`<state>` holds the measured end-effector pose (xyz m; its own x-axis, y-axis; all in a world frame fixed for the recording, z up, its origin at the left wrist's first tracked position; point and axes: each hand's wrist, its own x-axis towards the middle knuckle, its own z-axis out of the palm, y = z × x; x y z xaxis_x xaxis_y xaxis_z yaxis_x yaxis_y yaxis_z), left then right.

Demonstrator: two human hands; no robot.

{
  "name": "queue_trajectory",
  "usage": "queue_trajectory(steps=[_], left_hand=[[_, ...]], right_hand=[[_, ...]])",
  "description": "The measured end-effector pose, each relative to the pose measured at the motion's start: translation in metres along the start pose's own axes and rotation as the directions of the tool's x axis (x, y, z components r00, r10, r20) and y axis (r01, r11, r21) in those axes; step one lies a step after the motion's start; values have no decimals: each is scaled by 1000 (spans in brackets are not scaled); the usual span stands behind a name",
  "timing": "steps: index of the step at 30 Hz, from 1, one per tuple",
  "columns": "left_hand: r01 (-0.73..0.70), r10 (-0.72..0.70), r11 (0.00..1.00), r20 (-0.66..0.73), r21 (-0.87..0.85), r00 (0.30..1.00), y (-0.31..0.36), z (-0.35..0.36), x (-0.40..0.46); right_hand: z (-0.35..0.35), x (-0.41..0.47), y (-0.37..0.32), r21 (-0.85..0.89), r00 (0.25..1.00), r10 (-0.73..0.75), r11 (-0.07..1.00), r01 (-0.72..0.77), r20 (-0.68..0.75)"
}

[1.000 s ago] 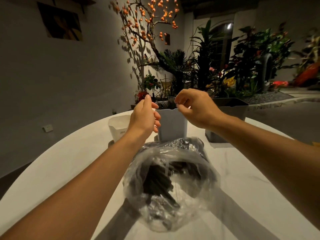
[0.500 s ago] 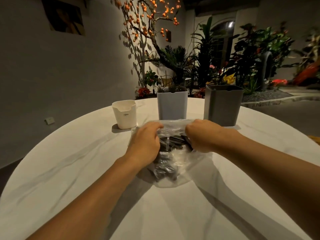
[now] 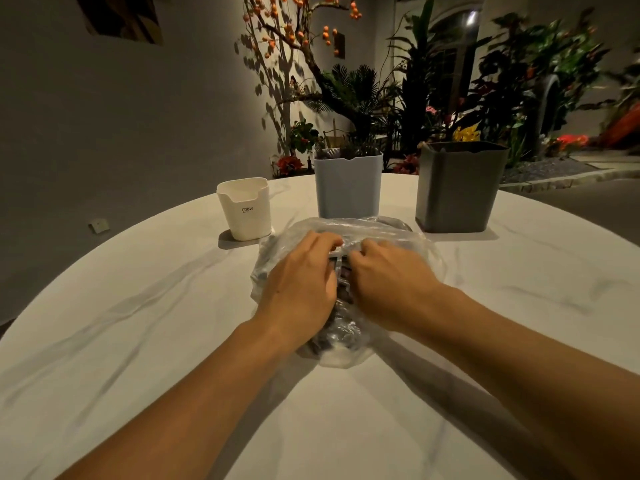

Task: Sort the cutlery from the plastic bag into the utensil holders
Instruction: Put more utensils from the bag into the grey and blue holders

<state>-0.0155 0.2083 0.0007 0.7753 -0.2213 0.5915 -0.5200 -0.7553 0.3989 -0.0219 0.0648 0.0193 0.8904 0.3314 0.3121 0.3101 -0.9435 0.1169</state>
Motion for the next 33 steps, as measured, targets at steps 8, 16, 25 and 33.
queue_trajectory(steps=[8,16,25,33], left_hand=[[41,-30,977,-52,211,998,5,-4,2],[30,-22,986,-48,164,999,5,-6,-4],[12,-50,994,358,109,932,-8,-25,-6],[64,-83,996,406,59,910,-23,-37,-2]], right_hand=[[-6,-6,18,-253,967,232,947,-199,104],[-28,1,24,435,992,85,893,-115,89],[-20,-19,24,63,942,-35,998,15,333],[-29,-10,31,169,972,-111,983,76,207]])
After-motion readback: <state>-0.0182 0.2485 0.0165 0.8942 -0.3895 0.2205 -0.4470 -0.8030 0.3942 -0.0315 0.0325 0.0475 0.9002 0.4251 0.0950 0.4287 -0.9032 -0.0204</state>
